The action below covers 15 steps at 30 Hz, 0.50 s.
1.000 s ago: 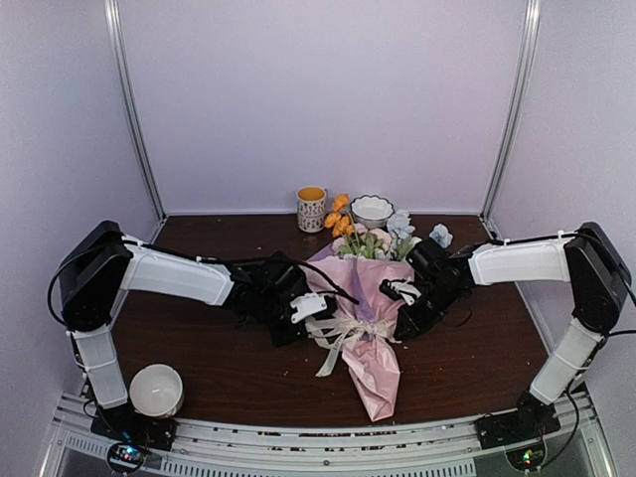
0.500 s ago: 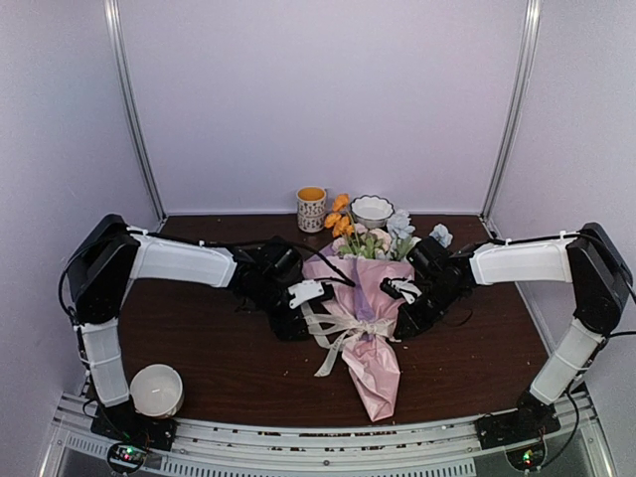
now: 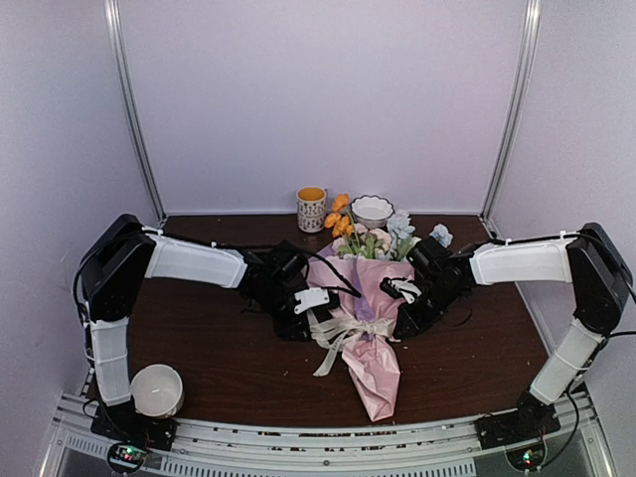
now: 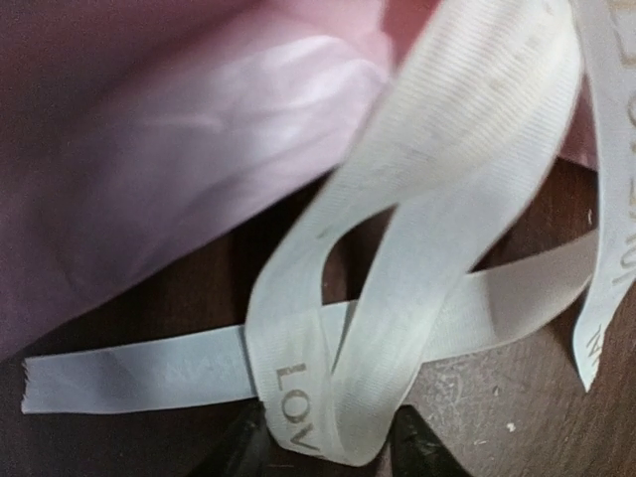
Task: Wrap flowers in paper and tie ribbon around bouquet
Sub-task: Tie the half-tied ribbon around the folded bouquet.
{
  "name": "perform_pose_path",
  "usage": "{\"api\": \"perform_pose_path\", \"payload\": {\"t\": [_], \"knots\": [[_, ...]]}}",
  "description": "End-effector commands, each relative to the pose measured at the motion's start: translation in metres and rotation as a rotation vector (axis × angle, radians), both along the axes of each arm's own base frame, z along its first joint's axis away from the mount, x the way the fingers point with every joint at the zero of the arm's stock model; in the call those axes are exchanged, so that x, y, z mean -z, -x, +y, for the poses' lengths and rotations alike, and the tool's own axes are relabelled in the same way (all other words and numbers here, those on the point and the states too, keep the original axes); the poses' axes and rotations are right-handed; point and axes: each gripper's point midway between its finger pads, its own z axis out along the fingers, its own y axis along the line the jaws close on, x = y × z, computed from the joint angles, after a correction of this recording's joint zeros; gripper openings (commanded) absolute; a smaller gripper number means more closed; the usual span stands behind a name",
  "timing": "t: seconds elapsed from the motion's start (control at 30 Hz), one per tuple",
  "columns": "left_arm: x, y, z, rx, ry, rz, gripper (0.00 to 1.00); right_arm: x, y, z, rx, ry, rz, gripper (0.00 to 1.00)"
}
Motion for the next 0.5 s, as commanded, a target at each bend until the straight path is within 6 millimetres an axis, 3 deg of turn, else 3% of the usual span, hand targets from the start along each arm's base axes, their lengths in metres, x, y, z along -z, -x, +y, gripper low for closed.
{"api": "perform_pose_path", "payload": {"t": [0.0,0.17,0.3,0.47], "knots": [[-0.004,-0.012,-0.006,-0.016,0.021,-0.039,0.34,-0.007,0.001,0.005,0.001,-0.031,-0.012,0.0],[-0.012,-0.009,-0.013,-0.018,0.071,-0.022,0.02,-0.006,0.003,0.004,0.003,-0.035,-0.009,0.0],[-0.02,-0.008,-0.011,-0.037,0.078,-0.018,0.0,-0.007,0.007,0.002,0.011,-0.035,-0.002,0.0],[-0.048,-0.016,-0.008,-0.119,0.155,-0.046,0.0,-0.014,0.018,0.002,0.048,-0.085,0.026,0.0]]}}
